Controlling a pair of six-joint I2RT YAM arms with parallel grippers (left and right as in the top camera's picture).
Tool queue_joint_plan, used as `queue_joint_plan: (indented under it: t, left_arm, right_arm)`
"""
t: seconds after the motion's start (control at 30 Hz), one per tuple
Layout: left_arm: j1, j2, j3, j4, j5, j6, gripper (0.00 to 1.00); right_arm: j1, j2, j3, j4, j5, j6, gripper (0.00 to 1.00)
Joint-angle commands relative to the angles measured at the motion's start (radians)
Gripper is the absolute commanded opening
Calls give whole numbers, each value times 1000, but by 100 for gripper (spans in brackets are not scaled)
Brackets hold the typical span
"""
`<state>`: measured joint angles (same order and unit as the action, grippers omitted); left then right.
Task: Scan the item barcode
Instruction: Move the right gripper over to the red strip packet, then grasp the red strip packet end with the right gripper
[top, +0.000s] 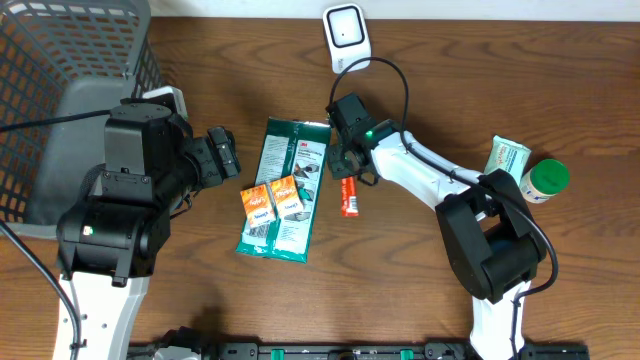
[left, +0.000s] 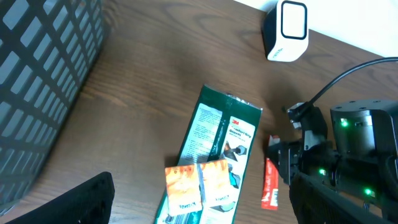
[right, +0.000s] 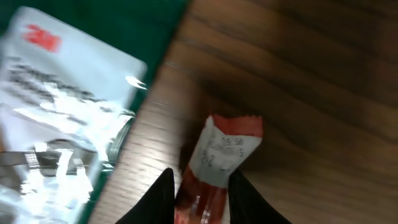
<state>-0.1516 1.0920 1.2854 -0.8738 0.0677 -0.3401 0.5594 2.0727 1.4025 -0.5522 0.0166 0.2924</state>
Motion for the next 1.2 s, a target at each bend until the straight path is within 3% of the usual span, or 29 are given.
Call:
queue_joint_plan:
  t: [0.0,0.17,0.4,0.6,0.7,0.77,1.0,1.17]
  left_arm:
    - [3,-2,13,0,-16,2,90]
    - [3,-2,13,0,-16,2,90]
    - [3,-2,13,0,-16,2,90]
    - [3,-2,13,0,-16,2,90]
    - [3,-2,13,0,-16,2,91]
    - [3,-2,13,0,-16,2,90]
    - [3,-2,13,0,-16,2,91]
    - [3,-2,13,0,-16,2,90]
  right_arm:
    - [-7,13,-5,-31,110,90,25]
    - [-22,12,-5,-84,117,150,27]
    - [-76,12,-5,-185,117,388,27]
    - [-176,12,-5,-284,84,550,34]
    - [-212,12,-5,-301,30,549,42]
    - [-234,13,-5,-303,-20,549,99]
    - [-254,10,-4,-304,-172,495,96]
    - [-265,-65,-4,-351,-126,476,97]
